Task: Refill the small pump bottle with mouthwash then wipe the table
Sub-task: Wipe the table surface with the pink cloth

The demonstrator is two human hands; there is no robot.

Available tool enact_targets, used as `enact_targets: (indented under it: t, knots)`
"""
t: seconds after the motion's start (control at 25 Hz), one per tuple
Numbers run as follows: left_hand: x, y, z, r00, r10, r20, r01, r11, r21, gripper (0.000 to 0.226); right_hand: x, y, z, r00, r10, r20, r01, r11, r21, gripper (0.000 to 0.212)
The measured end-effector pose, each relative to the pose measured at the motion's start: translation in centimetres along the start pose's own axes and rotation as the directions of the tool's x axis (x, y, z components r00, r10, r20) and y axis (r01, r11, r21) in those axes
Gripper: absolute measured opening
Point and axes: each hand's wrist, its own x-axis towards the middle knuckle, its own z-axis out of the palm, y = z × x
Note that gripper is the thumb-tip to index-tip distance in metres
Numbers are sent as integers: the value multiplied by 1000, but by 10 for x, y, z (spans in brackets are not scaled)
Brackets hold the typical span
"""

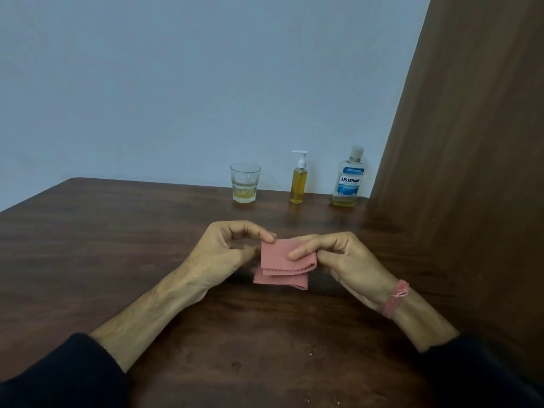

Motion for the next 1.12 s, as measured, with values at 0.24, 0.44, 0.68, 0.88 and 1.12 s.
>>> enact_targets:
  t: [0.24, 0.44, 0.68, 0.88, 1.12]
  knots:
    - [7, -5, -11, 999, -52, 13, 53, 997, -57, 25, -13, -10, 8, 988, -88, -125, 38, 935, -354, 23]
    - [8, -7, -13, 997, -2, -80, 0, 1000, -22, 24, -34, -24, 31, 952, -268, -151, 130, 796, -591, 57]
    - [-1, -7, -31, 991, 128, 40, -128, 816, 563, 24, -69, -48, 33, 902, -430, 37, 195, 329, -924, 45]
    - [1, -6, -27, 994, 72, 81, -106, 793, 600, 18, -94, -52, 42, 991, -115, 67, 103, 346, -933, 48]
    - [4, -9, -30, 995, 50, 82, -89, 798, 596, 15, -119, -44, 34, 996, 56, 65, 27, 517, -855, 56]
